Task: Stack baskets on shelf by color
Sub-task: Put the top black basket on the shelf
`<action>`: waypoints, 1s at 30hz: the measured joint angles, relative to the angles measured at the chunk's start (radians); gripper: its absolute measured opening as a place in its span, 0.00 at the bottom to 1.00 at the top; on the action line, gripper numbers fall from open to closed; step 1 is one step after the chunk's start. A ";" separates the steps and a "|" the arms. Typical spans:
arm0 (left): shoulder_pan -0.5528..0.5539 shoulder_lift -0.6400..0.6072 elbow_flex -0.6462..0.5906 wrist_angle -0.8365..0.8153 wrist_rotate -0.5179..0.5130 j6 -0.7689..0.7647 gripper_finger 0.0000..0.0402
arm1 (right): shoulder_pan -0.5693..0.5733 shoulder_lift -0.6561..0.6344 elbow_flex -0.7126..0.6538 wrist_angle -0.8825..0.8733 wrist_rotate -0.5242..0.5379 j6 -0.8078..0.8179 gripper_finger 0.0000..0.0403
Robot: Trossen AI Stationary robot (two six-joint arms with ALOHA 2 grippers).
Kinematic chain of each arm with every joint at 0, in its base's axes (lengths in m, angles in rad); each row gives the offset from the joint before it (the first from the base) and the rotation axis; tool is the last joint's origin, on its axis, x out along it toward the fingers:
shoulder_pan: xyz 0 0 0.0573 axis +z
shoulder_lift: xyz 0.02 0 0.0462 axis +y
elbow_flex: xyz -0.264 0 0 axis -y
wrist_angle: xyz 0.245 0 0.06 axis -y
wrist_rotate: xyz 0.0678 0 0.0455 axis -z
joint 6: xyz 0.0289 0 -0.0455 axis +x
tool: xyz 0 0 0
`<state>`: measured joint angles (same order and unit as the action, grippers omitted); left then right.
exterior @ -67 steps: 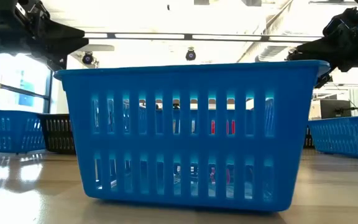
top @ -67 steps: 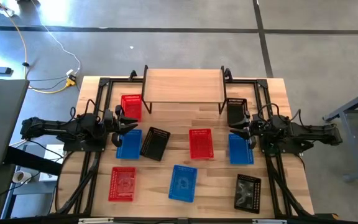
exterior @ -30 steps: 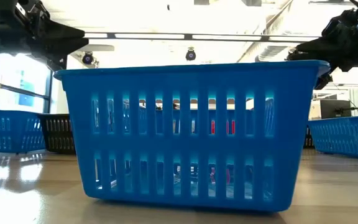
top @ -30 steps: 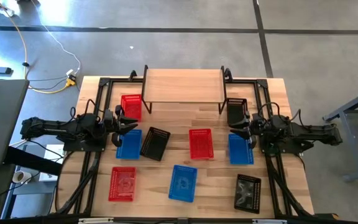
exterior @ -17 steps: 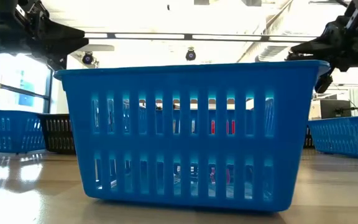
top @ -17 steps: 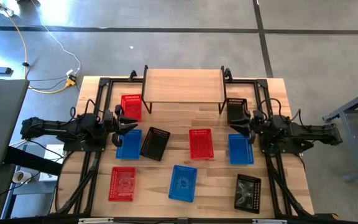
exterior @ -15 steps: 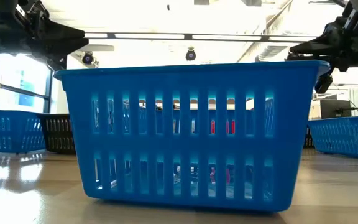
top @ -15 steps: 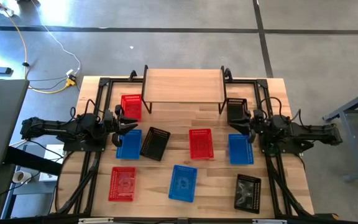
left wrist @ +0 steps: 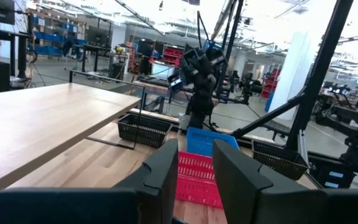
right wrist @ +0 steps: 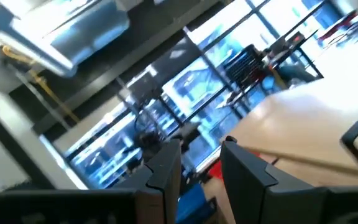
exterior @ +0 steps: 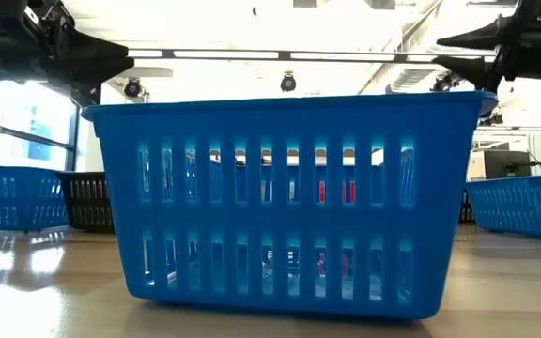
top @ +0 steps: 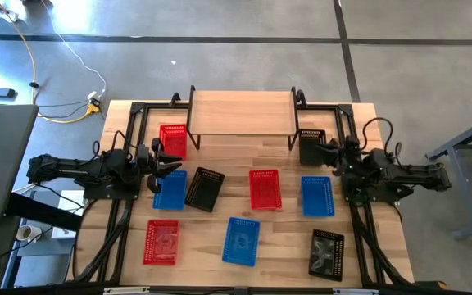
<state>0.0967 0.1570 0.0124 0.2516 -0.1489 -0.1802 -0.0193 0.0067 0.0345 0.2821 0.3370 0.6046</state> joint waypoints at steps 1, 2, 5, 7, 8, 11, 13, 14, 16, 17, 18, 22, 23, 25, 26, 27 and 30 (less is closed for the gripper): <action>0.000 0.000 0.000 0.000 -0.010 0.000 0.22 | 0.000 0.000 0.014 0.001 0.014 -0.010 0.25; 0.000 0.000 0.000 0.000 -0.021 0.000 0.22 | 0.000 0.000 0.029 0.004 0.035 -0.023 0.25; 0.000 0.000 0.000 0.001 -0.053 -0.013 0.22 | 0.000 0.001 0.082 -0.013 0.096 -0.064 0.25; 0.000 0.000 0.000 0.002 -0.078 -0.027 0.22 | 0.000 0.005 0.124 -0.038 0.125 -0.103 0.25; 0.000 0.000 0.000 0.002 -0.089 -0.027 0.22 | 0.000 0.008 0.147 -0.057 0.141 -0.116 0.25; 0.000 0.000 0.000 0.003 -0.109 -0.028 0.22 | 0.000 0.030 0.227 -0.157 0.208 -0.146 0.25; 0.000 0.000 0.000 0.003 -0.114 -0.038 0.22 | 0.000 0.057 0.291 -0.258 0.262 -0.159 0.25; 0.000 0.000 0.000 0.004 -0.115 -0.049 0.22 | 0.000 0.073 0.323 -0.308 0.293 -0.159 0.25; 0.000 0.000 0.000 0.010 -0.115 -0.075 0.22 | 0.000 0.112 0.393 -0.415 0.354 -0.153 0.25; 0.000 0.000 0.000 0.014 -0.116 -0.088 0.22 | 0.000 0.133 0.428 -0.468 0.380 -0.152 0.25; 0.000 0.000 0.000 0.014 -0.117 -0.099 0.22 | 0.000 0.154 0.465 -0.528 0.401 -0.151 0.25; 0.000 0.000 0.000 0.018 -0.128 -0.105 0.22 | 0.000 0.245 0.609 -0.750 0.486 -0.085 0.25; 0.000 0.000 0.000 0.022 -0.129 -0.105 0.22 | 0.000 0.268 0.644 -0.806 0.501 -0.060 0.25; 0.000 0.000 0.000 0.036 -0.133 -0.105 0.22 | -0.003 0.316 0.708 -0.915 0.521 -0.007 0.25; 0.000 0.000 0.000 0.041 -0.139 -0.106 0.22 | -0.007 0.340 0.738 -0.965 0.526 0.020 0.25; 0.000 0.000 0.000 0.042 -0.150 -0.112 0.22 | -0.013 0.365 0.767 -1.015 0.527 0.047 0.25; 0.000 0.000 0.000 0.040 -0.184 -0.132 0.22 | -0.046 0.439 0.844 -1.153 0.525 0.123 0.25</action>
<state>0.0971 0.1570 0.0124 0.2913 -0.3324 -0.3123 -0.0649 0.4461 0.8780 -0.8706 0.8622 0.7271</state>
